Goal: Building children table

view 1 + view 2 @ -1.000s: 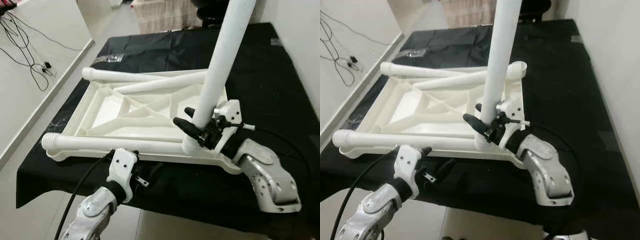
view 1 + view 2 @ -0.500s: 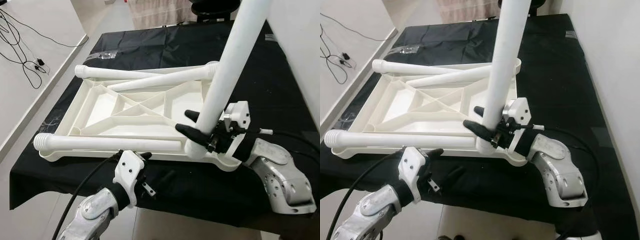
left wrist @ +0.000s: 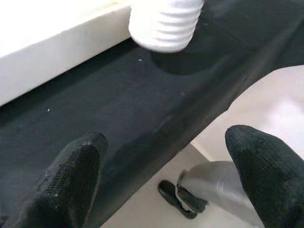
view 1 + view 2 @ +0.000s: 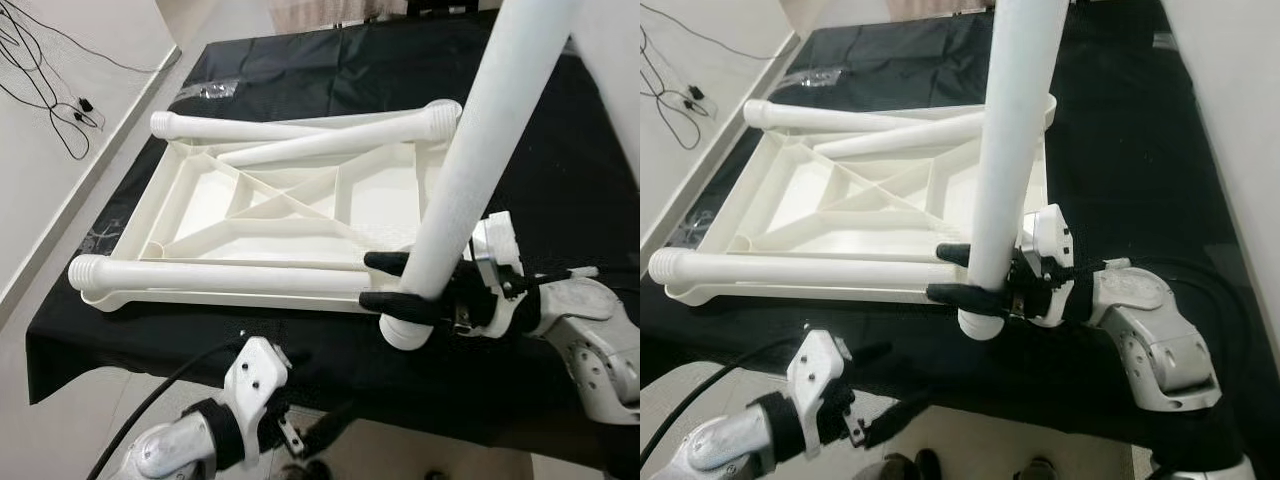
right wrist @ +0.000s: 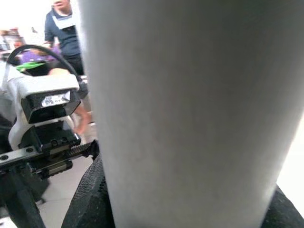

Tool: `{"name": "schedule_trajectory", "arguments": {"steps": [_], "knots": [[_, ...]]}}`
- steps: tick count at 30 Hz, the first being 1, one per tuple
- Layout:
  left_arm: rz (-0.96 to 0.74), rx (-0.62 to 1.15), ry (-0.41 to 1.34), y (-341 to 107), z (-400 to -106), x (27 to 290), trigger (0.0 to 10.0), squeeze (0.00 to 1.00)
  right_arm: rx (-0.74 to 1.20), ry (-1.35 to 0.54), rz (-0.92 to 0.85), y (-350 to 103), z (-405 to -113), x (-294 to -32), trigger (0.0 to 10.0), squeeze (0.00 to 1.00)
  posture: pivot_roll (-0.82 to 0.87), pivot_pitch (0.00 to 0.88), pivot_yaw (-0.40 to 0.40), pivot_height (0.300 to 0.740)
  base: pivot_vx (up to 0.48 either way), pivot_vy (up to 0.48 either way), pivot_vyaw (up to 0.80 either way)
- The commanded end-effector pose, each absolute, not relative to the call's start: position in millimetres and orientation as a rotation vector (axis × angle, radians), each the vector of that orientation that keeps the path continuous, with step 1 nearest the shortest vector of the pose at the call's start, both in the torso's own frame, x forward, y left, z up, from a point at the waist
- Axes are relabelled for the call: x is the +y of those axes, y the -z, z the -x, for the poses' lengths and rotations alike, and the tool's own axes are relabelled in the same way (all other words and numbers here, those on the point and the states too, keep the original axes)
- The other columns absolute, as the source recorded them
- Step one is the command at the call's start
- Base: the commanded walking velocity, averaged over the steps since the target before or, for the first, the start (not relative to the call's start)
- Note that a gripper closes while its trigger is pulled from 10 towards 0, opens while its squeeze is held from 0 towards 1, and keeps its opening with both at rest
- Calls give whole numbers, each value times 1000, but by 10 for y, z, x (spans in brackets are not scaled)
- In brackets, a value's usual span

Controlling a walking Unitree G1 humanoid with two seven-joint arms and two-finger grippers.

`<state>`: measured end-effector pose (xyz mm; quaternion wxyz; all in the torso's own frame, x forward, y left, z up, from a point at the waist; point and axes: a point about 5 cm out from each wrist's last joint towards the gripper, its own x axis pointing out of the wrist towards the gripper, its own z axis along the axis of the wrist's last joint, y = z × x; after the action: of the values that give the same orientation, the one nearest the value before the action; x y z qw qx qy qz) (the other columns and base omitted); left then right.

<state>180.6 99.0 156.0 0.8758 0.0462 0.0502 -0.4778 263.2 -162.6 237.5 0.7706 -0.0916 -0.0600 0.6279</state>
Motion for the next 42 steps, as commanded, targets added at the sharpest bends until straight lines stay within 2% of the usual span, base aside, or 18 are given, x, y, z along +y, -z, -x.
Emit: {"name": "schedule_trajectory", "arguments": {"steps": [1, 6, 14, 19, 24, 29, 34, 42], "knots": [[-117, 137, 1017, -1525, -1755, 998, 10000, 0, -145, -1379, 196, -2378, -2625, -1625, 10000, 0, 50, 329, 189, 740, 0, 0, 0], [-156, 130, 1036, -1560, -1747, 1002, 10000, 0, -185, -1349, 161, -2498, -2674, -1781, 10000, 0, 51, 327, 193, 740, 0, 0, 0], [-170, 131, 1050, -1578, -1758, 1034, 10000, 0, -304, -1379, 83, -2832, -2542, -2061, 10000, 0, 41, 315, 202, 740, 0, 0, 0], [-170, 131, 1057, -1583, -1751, 1021, 10000, 0, -311, -1323, 129, -2856, -2565, -2136, 10000, 0, 41, 315, 206, 740, 0, 0, 0], [-179, 133, 1063, -1589, -1748, 1022, 10000, 0, -238, -1264, 215, -2783, -2620, -2234, 10000, 0, 43, 325, 212, 740, 0, 0, 0], [-183, 134, 1072, -1596, -1755, 1026, 10000, 0, -128, -1323, 253, -2660, -2584, -2204, 10000, 0, 39, 331, 213, 740, 0, 0, 0], [-187, 127, 1069, -1599, -1778, 1004, 10000, 0, -138, -1325, 240, -2633, -2675, -2110, 10000, 0, 44, 337, 214, 740, 0, 0, 0], [-190, 129, 1056, -1609, -1775, 1031, 10000, 0, -84, -1336, 275, -2602, -2775, -2150, 10000, 0, 47, 348, 208, 740, 0, 0, 0]]}}
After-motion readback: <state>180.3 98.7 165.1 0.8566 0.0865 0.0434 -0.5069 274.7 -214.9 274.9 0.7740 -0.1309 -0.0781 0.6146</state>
